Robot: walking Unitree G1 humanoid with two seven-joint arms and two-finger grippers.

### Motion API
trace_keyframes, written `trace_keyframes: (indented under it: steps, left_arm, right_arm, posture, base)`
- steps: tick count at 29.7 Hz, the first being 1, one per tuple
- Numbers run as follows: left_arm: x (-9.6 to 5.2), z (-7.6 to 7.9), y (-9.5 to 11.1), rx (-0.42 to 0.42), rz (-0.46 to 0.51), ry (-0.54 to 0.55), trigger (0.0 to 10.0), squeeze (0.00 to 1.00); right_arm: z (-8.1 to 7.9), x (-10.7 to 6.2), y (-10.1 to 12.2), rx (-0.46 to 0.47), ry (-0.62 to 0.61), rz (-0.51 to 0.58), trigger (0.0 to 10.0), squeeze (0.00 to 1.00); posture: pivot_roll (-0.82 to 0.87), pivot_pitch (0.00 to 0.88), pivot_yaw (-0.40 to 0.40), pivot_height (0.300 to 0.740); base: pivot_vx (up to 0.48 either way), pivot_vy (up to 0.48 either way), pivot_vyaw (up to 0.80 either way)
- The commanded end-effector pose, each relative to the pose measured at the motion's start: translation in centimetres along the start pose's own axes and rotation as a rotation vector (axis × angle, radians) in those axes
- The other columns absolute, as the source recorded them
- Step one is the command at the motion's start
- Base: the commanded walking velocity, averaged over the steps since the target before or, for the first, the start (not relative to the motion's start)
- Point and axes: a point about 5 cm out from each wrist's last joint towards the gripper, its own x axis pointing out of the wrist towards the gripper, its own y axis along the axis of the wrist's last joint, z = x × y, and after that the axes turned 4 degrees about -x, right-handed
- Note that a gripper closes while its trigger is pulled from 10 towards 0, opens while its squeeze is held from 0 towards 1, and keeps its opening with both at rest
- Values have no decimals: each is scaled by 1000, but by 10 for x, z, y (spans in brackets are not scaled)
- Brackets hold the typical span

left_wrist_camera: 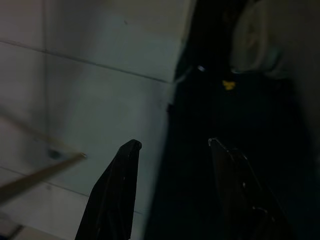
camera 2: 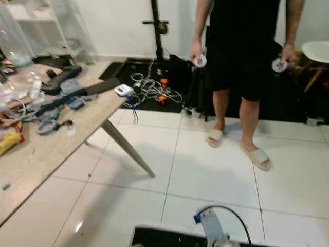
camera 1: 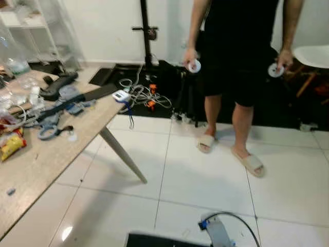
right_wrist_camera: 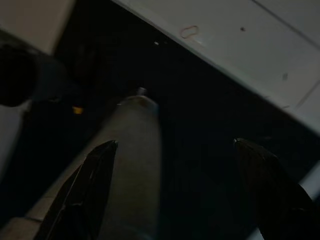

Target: Picking trash to rubbish bin

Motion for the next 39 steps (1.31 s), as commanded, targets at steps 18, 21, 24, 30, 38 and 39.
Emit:
trace_keyframes:
  steps: [18,21,24,30,38,39]
  left_arm:
    - [-1,-4,-4,31,-20,8,10000,0]
    - [-1,-5,-4,30,-16,18,10000,0]
    - [-1,-8,-2,18,-3,36,10000,0]
    - [-1,-20,6,-39,36,70,10000,0]
    - [-1,-24,13,-27,54,74,10000,0]
    - [-1,-23,14,-23,57,69,10000,0]
  right_arm:
    - [-3,1,4,-17,11,8,10000,0]
    - [-2,1,5,-11,6,14,10000,0]
    - [4,0,8,20,-38,29,10000,0]
    - [46,-10,15,126,-276,53,10000,0]
    - [145,-57,31,366,-742,153,10000,0]
    - [161,-68,38,402,-807,196,10000,0]
  posture:
    - [84,39,11,740]
    - [82,36,14,740]
    - [82,36,14,740]
    - [82,33,14,740]
    - [58,30,18,740]
    - [58,30,18,740]
  base:
    - [0,0,786]
    - [0,0,781]
    - [0,0,781]
    - [0,0,781]
    - [0,0,770]
    - [0,0,769]
